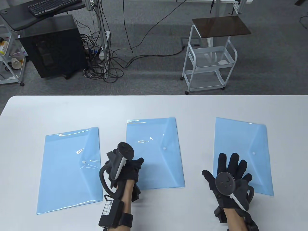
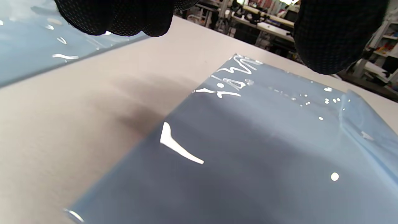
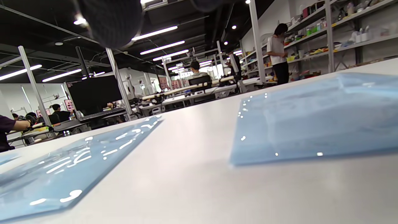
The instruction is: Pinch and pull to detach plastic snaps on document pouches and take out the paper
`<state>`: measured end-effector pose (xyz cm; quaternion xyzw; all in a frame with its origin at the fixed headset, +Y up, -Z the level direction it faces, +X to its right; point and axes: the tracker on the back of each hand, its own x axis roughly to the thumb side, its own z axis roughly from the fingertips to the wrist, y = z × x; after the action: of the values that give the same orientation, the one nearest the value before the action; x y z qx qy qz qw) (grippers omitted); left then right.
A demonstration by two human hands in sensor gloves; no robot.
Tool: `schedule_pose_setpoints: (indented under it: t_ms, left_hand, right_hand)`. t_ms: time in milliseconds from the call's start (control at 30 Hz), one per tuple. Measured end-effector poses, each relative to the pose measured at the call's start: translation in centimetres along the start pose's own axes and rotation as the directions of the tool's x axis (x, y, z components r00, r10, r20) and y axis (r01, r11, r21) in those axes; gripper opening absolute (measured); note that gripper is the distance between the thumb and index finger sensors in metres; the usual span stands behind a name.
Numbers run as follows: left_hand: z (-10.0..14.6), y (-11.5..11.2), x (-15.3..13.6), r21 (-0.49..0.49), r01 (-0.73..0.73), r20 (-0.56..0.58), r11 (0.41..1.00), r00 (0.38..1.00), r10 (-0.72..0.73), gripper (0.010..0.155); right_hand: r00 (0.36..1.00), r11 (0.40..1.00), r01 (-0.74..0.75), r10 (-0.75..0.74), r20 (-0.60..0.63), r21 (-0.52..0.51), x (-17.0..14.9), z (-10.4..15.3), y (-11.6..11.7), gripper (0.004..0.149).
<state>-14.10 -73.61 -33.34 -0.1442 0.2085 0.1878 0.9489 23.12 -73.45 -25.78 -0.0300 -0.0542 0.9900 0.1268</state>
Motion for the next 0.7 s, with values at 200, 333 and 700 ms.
schedule_pose_setpoints:
  t_ms: [200,333,700]
  left_hand:
    - [-2.4,-2.5,0.8,-0.1,0.034,-0.098,0.994,0.994,-0.044,0.12]
    - [-3.0,-3.4,2.1,-0.151,0.115,-0.113,0.982,0.985,-0.133,0.121]
    - [-3.7,-3.1,2.6,-0.108,0.027,-0.17,0.994,0.984,-0.045,0.11]
  right_hand:
    - [1.0,1.0,0.017,-0.017,0.015,-0.005,0.1,0.0,-0.1,0.092]
    - [0.999,0.999,0.036,-0.036,0.011,0.004,0.1,0.0,-0.1,0.092]
    - [0.992,0.992,0.127,-0.127,0.013,-0.009,0.2,0.3,-0.7,0.091]
